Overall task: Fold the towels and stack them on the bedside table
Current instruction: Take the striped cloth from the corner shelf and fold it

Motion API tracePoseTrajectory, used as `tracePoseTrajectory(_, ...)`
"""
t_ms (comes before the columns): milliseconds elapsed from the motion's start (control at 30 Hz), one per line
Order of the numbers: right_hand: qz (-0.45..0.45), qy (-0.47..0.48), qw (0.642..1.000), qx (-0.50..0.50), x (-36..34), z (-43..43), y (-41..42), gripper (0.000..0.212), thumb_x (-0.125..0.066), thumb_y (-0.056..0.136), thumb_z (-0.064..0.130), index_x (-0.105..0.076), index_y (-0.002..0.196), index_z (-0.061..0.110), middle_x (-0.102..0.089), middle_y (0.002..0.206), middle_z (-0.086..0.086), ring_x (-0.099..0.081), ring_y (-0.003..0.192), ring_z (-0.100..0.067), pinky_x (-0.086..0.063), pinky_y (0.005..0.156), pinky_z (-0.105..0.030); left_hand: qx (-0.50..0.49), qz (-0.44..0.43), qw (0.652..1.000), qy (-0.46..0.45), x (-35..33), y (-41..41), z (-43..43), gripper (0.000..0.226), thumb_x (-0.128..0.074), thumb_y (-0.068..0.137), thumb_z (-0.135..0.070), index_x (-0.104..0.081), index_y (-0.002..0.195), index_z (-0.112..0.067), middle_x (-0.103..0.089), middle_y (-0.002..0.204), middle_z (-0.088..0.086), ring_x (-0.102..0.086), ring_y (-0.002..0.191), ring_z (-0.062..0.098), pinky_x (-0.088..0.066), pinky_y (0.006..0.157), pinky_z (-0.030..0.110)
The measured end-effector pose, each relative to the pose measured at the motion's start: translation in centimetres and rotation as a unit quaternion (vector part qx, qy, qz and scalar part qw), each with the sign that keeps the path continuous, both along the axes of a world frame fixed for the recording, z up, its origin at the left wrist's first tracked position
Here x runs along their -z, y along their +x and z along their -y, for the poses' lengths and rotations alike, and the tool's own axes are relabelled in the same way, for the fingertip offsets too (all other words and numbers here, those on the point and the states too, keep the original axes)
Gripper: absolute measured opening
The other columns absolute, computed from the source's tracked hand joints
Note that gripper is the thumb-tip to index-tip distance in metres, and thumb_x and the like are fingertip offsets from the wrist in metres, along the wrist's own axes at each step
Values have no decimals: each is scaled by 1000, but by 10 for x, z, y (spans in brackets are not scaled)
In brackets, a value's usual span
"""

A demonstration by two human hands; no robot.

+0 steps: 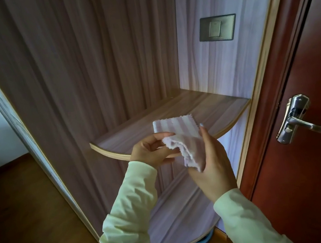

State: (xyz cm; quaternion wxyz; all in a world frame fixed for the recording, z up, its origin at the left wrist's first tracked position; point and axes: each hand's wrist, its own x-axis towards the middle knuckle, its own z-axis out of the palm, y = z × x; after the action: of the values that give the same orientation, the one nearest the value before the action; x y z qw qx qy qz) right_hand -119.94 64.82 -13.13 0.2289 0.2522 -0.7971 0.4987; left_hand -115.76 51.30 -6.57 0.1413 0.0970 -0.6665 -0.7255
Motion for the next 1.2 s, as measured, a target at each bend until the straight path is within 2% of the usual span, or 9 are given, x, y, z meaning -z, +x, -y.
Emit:
tracePoseTrajectory(133,29,-28,999,31,-2,-8,1,62,-64,74,1,-47,131,20,-55,115,9,-52,108,-5,-43,88,-12,-82,-20,990,-109,6,-5,6,27,-74,71,-3,-63,64,-26,-55,67,-1,-49,55,4,-42,52,7)
tracePoseTrajectory(267,23,-84,996,12,-5,-14,-3,37,-48,73,31,-66,99,11,-60,88,11,-54,88,-2,-37,76,2,-94,-23,984,-151,10,-10,10,20,-70,47,-36,-57,62,-30,-54,78,-11,-53,68,-7,-39,68,3)
tracePoseTrajectory(400,86,-97,991,-42,-13,-16,-9,11,-50,78,27,-59,84,27,-64,74,26,-56,76,13,-37,67,1,-87,-14,987,-136,14,-18,12,16,-61,58,-31,-52,61,-18,-50,53,-13,-44,48,-3,-35,54,10)
tracePoseTrajectory(567,129,-118,984,-40,-15,-10,-27,11,-47,87,23,-51,76,21,-55,54,25,-46,50,1,-35,52,-12,-134,17,963,-233,15,-34,18,9,-62,85,-21,-58,79,-16,-55,64,-3,-48,62,10,-35,52,5)
tracePoseTrajectory(667,120,-115,985,-37,-21,-6,-43,37,-50,92,8,-40,62,27,-48,45,19,-39,46,-3,-30,48,-14,-164,44,949,-265,13,-44,21,13,-58,87,-26,-54,74,-24,-53,61,-11,-50,63,10,-36,53,6)
tracePoseTrajectory(733,112,-111,987,-35,-28,-1,-56,41,-51,92,9,-36,58,28,-47,46,16,-38,48,-3,-29,49,-15,-182,66,946,-261,11,-53,22,11,-56,88,-27,-58,80,-20,-53,63,-8,-53,72,18,-37,63,20)
tracePoseTrajectory(867,107,-90,989,-50,-43,8,-83,44,-54,91,13,-34,54,25,-47,45,16,-37,47,-3,-30,48,-13,-205,104,935,-269,3,-70,27,28,-50,91,-29,-54,69,-13,-59,65,7,-59,92,34,-31,67,24)
tracePoseTrajectory(967,113,-52,991,-45,-53,13,-101,44,-57,90,18,-35,52,24,-48,44,12,-41,46,-2,-32,48,-12,-220,118,927,-280,-3,-83,29,33,-46,93,-29,-60,79,-3,-66,96,26,-58,99,39,-30,66,26)
tracePoseTrajectory(1200,222,31,969,-99,-56,19,-138,9,-57,86,20,-51,80,21,-49,67,8,-51,69,-13,-39,64,-17,-202,181,900,-342,-7,-112,33,35,-45,92,-32,-58,111,-5,-64,111,20,-56,106,38,-42,80,33)
